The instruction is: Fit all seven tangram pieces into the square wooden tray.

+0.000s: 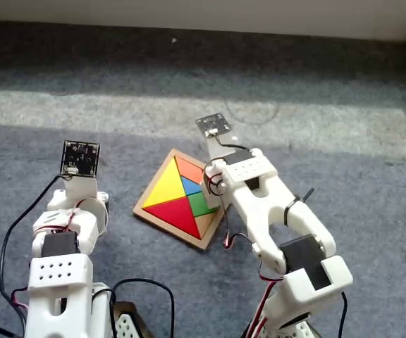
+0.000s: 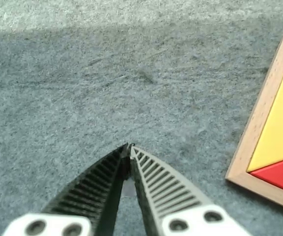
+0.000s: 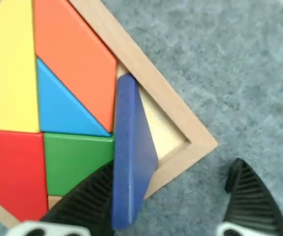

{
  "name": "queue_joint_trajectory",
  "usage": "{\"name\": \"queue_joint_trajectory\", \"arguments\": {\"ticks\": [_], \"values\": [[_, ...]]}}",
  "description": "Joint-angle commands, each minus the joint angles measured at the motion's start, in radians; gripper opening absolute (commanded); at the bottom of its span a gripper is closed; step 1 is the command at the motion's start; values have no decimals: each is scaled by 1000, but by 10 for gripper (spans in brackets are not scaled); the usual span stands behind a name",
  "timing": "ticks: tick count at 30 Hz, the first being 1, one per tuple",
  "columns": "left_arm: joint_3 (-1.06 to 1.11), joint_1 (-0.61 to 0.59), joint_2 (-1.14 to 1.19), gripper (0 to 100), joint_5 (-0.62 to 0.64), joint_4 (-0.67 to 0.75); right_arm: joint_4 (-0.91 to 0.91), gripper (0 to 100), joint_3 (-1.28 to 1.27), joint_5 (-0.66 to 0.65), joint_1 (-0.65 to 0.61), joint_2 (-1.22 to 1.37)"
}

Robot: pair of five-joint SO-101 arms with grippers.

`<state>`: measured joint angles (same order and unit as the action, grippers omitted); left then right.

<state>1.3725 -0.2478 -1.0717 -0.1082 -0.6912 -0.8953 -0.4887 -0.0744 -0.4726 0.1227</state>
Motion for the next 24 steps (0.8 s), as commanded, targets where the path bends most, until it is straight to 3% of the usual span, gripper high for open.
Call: {"name": "queue_joint_trajectory", "arguments": {"ticks": [1,7,16,24], "values": [[-22,-2,-16,27,5,17,-15,296,7,11,10,-35],[-22,-2,-16,27,5,18,-16,296,4,-2,8,-81],[-22,-2,-16,27,5,18,-71,296,-88,-75,-62,-438],[-22,-2,-16,27,5,18,-31,296,-119,-71,-18,-587]]}}
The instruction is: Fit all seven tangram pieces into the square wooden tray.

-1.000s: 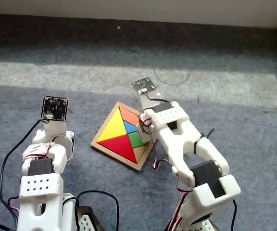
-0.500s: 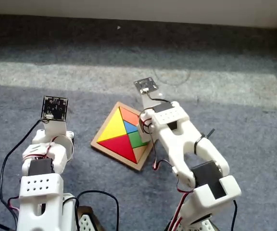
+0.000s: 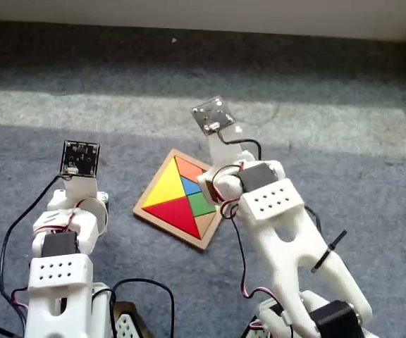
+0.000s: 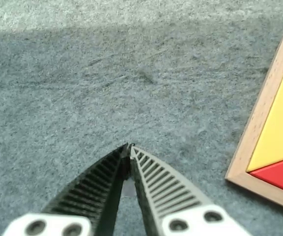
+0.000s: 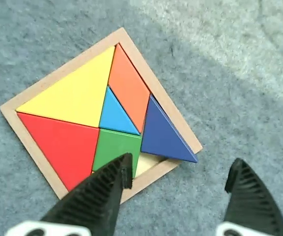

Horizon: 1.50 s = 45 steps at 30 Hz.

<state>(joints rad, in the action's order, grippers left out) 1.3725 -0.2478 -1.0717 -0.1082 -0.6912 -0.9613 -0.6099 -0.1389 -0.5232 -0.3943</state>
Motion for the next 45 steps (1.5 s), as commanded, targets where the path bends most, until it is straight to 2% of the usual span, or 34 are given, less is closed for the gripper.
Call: {"name": "queue_joint_trajectory", "arguments": {"ticks": [1,10,19,24,29,34,45], "values": [[-22,-2,-16,27,5,18,45,296,2,-5,47,-62],[-22,-2,-16,27,3,18,124,296,18,-3,48,243],[-22,-7,-16,27,3,18,122,296,182,-9,71,552],[-22,-7,-16,27,3,18,73,296,236,-9,113,559],[-22,-5,-16,27,3,18,73,286,240,-9,90,556],[-22,-7,-16,27,3,18,73,187,242,-11,56,549],[-22,-5,-16,27,3,18,73,39,176,-38,19,326]]}}
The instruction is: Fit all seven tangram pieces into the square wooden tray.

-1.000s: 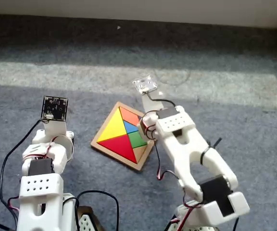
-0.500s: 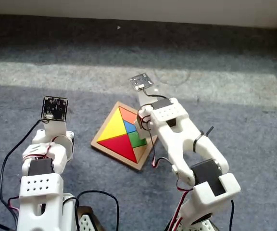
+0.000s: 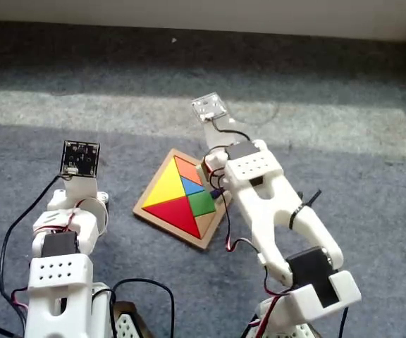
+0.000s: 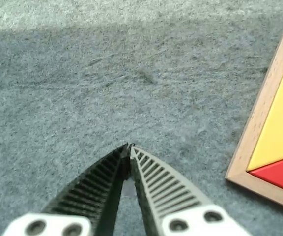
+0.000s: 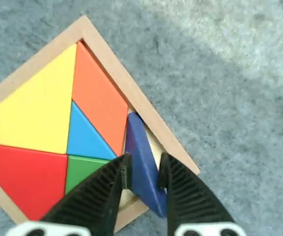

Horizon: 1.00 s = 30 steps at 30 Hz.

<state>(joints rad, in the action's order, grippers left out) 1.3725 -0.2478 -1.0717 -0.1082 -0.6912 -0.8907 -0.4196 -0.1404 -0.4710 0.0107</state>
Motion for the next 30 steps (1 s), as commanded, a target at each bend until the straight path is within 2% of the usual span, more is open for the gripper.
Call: {"name": "queue_joint_trajectory", "arguments": {"ticks": [1,3,7,11,13,15,18,30], "values": [[-22,-5,-16,27,3,18,2,36,-21,-68,-48,-79],[-22,-5,-16,27,3,18,2,31,-35,-110,-87,-77],[-22,-5,-16,27,3,18,2,31,-77,-114,-133,-82],[-22,-7,-16,27,3,18,1,37,-74,-83,-67,-85],[-22,-7,-16,27,3,18,-21,80,-73,-34,-10,-85],[-22,-7,-16,27,3,18,-48,166,-51,18,22,-84],[-22,-5,-16,27,3,18,-61,257,-22,51,27,-76],[-22,-5,-16,27,3,18,-64,262,53,52,25,42]]}}
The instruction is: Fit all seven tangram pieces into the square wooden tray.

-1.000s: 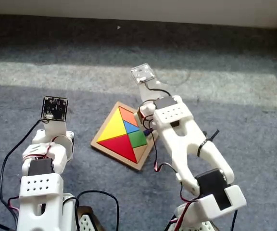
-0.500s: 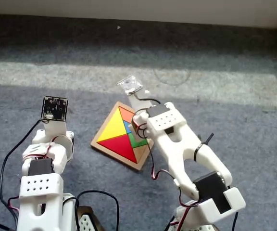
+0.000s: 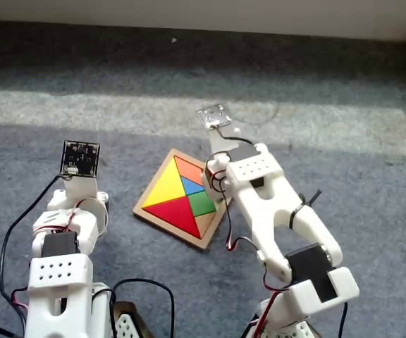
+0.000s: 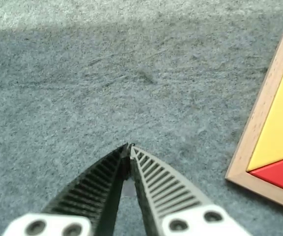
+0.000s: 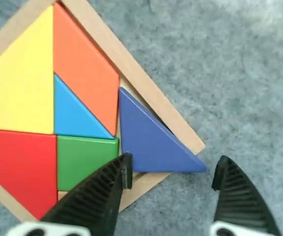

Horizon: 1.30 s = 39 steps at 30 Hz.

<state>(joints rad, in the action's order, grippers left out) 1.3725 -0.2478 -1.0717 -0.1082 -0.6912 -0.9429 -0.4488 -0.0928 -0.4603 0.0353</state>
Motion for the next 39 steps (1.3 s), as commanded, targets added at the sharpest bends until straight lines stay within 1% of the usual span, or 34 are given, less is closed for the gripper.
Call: {"name": "queue_joint_trajectory", "arguments": {"ticks": [1,6,12,17,21,25,29,32,36,39], "values": [[-22,-5,-16,27,3,18,-12,262,90,5,15,38],[-22,-7,-16,27,3,18,-16,253,108,2,10,111],[-22,-7,-16,27,3,18,-18,151,107,0,8,110],[-22,-7,-16,27,3,18,-53,92,108,-72,4,101],[-22,-7,-16,27,3,18,-56,58,101,-77,-42,1],[-22,-7,-16,27,3,18,-56,53,59,-77,-111,-97],[-22,-7,-16,27,3,18,-51,55,13,-78,-168,-81],[-22,-7,-16,27,3,18,-56,63,15,-78,-170,-42],[-22,-7,-16,27,3,18,-59,135,7,-77,-154,-39],[-22,-7,-16,27,3,18,-59,137,7,-77,-151,-84]]}}
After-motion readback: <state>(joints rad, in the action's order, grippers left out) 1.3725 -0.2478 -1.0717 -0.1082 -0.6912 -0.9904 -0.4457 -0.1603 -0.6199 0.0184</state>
